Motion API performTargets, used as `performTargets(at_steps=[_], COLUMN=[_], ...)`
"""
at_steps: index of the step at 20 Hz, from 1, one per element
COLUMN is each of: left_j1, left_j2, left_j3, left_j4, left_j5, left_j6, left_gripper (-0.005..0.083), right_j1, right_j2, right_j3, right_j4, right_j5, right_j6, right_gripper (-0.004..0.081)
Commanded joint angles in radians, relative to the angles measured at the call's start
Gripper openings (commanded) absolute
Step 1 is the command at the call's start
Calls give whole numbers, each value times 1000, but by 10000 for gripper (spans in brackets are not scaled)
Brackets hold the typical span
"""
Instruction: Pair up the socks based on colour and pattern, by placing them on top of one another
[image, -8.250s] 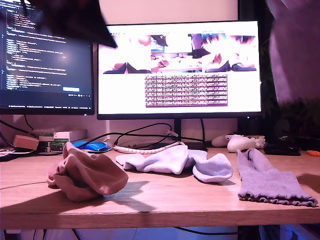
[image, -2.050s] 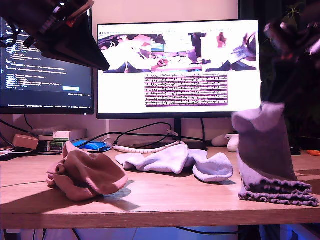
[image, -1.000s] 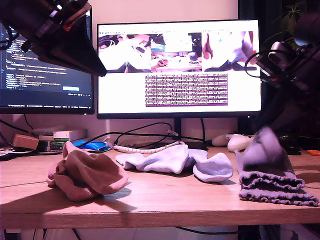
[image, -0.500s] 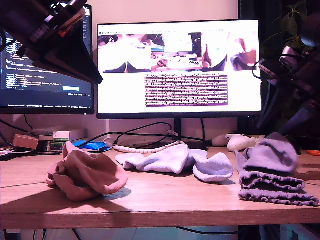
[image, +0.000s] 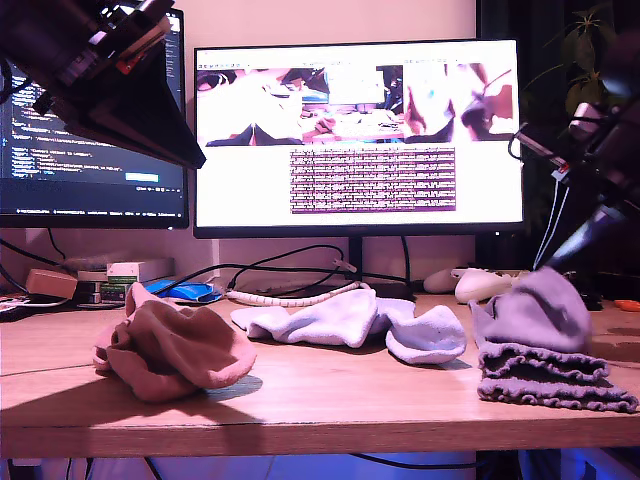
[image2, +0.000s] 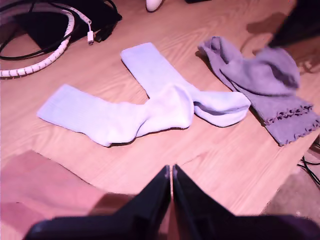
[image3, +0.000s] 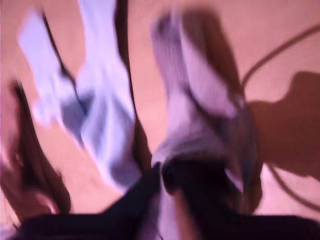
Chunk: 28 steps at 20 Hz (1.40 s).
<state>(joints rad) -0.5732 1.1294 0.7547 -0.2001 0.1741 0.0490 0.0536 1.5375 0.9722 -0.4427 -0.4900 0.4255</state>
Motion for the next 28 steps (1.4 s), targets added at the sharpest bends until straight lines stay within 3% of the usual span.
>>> performTargets(at_steps=[1, 5, 9, 12, 19, 28], left_j1=[2, -9, -62, -123, -233, -310], left_j2=[10, 27, 116, 213, 427, 718], left_j3=[-7, -7, -7, -6, 28, 317], left_j4=[34, 130, 220, 318, 628, 603], left_j5=[14, 122, 167, 169, 168, 121], left_j6=[3, 3, 3, 5, 65, 64], left_gripper=[-24, -24, -24, -24, -16, 226], right_j1=[-6, -9, -8, -10, -8, -2], right_j2=[10, 13, 18, 23, 23, 23], right_j3=[-15, -15, -15, -15, -15, -15], right_j4=[24, 43, 87, 110, 109, 109], right_j5=[3, 2, 0, 3, -7, -60], right_j6=[51, 97, 214, 286, 301, 311], right_gripper=[-10, -10, -10, -10, -10, -10])
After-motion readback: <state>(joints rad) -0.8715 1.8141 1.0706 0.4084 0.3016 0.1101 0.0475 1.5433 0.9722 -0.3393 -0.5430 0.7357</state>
